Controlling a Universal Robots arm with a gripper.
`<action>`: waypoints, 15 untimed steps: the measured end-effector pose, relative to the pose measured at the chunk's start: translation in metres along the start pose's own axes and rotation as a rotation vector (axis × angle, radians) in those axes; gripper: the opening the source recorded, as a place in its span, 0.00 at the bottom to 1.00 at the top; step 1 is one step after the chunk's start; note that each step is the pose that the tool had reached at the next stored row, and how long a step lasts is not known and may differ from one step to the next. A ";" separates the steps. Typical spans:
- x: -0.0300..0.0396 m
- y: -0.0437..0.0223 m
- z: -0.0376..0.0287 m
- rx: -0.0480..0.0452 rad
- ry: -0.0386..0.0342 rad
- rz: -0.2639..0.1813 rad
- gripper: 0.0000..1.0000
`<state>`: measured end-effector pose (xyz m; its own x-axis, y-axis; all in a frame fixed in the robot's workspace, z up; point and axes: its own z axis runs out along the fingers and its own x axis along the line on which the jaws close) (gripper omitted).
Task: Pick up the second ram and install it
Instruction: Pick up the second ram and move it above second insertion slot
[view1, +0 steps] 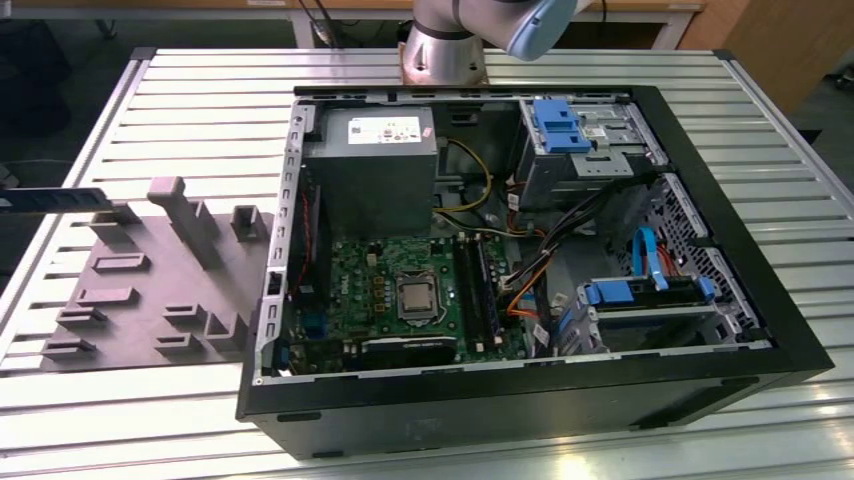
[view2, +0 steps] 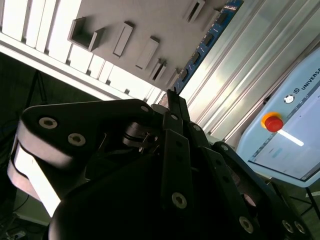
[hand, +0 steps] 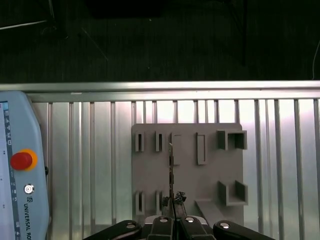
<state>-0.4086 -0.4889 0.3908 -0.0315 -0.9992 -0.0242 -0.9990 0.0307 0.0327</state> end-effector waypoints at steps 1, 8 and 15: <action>0.0000 -0.0007 0.0000 0.0001 0.0000 0.000 0.12; -0.0002 -0.0057 -0.0002 0.0000 0.0000 0.000 0.12; -0.0004 -0.0130 -0.0004 0.0001 0.0000 0.000 0.12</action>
<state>-0.3956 -0.4889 0.3907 -0.0315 -0.9992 -0.0241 -0.9990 0.0307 0.0325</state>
